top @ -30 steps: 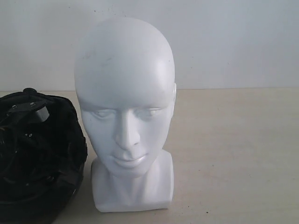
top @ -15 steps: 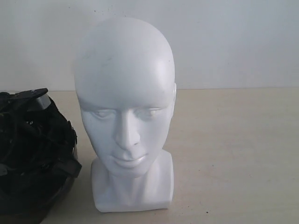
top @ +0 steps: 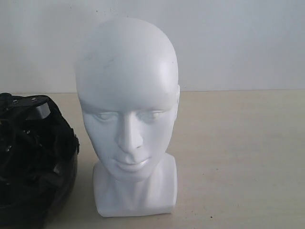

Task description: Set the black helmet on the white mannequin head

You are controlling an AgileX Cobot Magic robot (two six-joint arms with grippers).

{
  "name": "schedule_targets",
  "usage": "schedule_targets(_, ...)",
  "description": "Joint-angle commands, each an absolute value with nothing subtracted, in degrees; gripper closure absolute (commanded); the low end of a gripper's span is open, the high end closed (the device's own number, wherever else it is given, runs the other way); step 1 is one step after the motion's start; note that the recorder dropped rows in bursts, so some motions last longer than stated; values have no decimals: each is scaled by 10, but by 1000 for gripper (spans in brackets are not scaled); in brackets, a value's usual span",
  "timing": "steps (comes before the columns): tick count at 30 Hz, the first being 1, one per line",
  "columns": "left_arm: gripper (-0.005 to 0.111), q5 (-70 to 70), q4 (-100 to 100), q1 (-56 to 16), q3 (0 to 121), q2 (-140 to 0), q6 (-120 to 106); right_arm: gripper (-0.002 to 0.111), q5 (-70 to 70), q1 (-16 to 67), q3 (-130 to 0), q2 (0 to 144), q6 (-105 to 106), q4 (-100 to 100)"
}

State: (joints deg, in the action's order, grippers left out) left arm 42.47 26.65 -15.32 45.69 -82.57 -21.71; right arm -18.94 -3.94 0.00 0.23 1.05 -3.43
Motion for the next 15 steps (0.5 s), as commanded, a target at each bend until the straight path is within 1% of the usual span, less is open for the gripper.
schedule_targets(1, 71, 463, 214, -154, 460, -824, -203, 109, -185, -40, 0, 0, 12, -31)
schedule_targets(7, 71, 499, 181, -152, 460, -821, -199, 109, -185, -40, 0, 0, 12, -31)
schedule_targets(15, 71, 497, 158, -152, 461, -794, -199, 109, -187, -40, 0, 0, 12, -31)
